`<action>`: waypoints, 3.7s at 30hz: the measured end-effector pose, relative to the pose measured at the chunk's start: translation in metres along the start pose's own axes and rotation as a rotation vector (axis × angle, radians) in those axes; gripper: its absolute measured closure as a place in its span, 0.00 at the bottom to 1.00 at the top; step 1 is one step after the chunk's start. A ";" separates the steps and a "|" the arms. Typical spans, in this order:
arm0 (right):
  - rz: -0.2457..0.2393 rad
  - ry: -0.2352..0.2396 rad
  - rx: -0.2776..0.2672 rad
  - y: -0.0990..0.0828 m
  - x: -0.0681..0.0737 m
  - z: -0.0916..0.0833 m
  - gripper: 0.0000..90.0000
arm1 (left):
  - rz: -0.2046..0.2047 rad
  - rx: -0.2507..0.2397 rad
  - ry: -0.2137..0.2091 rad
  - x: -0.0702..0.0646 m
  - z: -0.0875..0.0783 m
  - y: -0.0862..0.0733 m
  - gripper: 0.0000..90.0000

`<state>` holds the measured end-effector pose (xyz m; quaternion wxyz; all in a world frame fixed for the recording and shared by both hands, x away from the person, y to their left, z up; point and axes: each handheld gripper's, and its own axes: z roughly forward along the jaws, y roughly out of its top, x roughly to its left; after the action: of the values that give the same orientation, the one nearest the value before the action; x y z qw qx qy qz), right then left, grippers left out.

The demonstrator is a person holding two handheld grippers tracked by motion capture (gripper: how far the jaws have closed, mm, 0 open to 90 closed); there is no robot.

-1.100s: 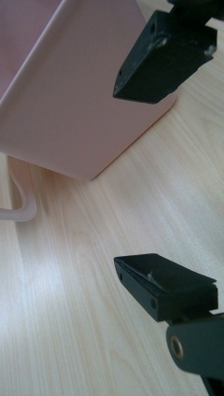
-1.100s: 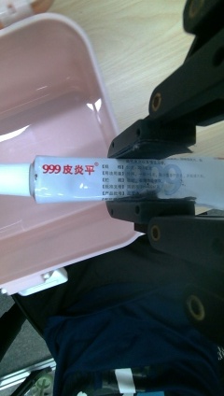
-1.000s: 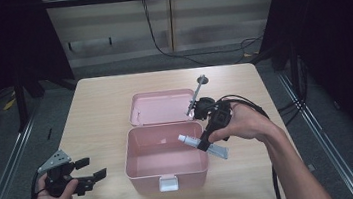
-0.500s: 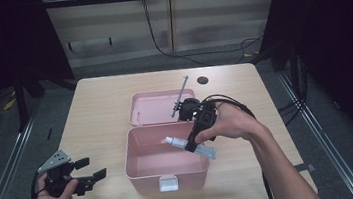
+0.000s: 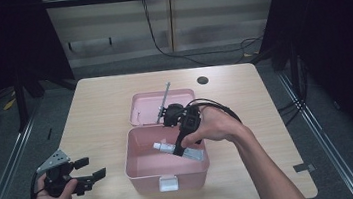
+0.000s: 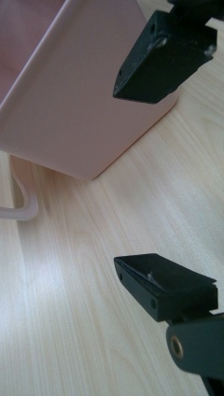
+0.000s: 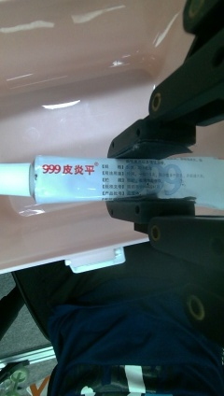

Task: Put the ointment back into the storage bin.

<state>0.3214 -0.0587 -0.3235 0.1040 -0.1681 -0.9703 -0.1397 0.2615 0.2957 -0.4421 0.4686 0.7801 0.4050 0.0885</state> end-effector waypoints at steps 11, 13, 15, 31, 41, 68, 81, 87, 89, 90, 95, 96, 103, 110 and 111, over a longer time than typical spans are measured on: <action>-0.031 0.016 0.029 0.006 0.001 0.021 0.80 | -0.002 0.000 -0.001 0.000 0.000 0.000 0.18; -0.037 0.024 0.034 0.006 0.001 0.025 0.80 | -0.001 0.001 -0.002 0.000 0.000 0.000 0.18; -0.038 0.030 0.043 0.007 0.001 0.029 0.80 | -0.002 0.000 -0.001 0.000 0.000 0.000 0.18; -0.060 0.064 0.075 0.008 -0.003 0.057 0.80 | 0.001 0.002 0.003 0.000 0.000 0.000 0.18; -0.070 0.078 0.091 0.013 -0.006 0.070 0.80 | 0.000 0.002 0.001 0.000 0.000 0.000 0.18; -0.104 0.128 0.140 0.020 -0.013 0.103 0.80 | -0.003 0.000 0.000 0.001 0.000 0.000 0.18; -0.111 0.151 0.162 0.020 -0.015 0.112 0.80 | -0.004 0.000 0.003 0.001 -0.001 0.000 0.18; -0.127 0.160 0.179 0.021 -0.014 0.115 0.79 | -0.003 0.000 0.001 0.000 -0.001 0.000 0.18; -0.129 0.157 0.188 0.021 -0.012 0.117 0.79 | -0.004 0.000 0.001 0.001 -0.001 0.000 0.18; -0.137 0.155 0.195 0.021 -0.012 0.118 0.79 | -0.004 0.000 0.001 0.001 -0.001 0.000 0.18; -0.143 0.148 0.221 0.026 -0.011 0.124 0.79 | -0.005 -0.003 0.002 0.001 -0.001 0.000 0.18; -0.144 0.151 0.217 0.026 -0.011 0.126 0.79 | -0.003 -0.003 0.003 0.001 -0.001 0.000 0.18; -0.140 0.160 0.223 0.029 -0.012 0.134 0.79 | -0.004 -0.005 0.002 0.001 -0.001 0.000 0.18; -0.136 0.166 0.226 0.030 -0.012 0.136 0.79 | -0.005 -0.004 0.002 0.001 -0.001 0.000 0.18; -0.140 0.166 0.227 0.030 -0.013 0.137 0.79 | -0.004 -0.003 0.002 0.001 -0.001 0.000 0.18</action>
<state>0.3230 0.0062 -0.4482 0.1921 -0.0750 -0.9773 -0.0495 0.2617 0.2971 -0.4416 0.4697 0.7783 0.4071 0.0889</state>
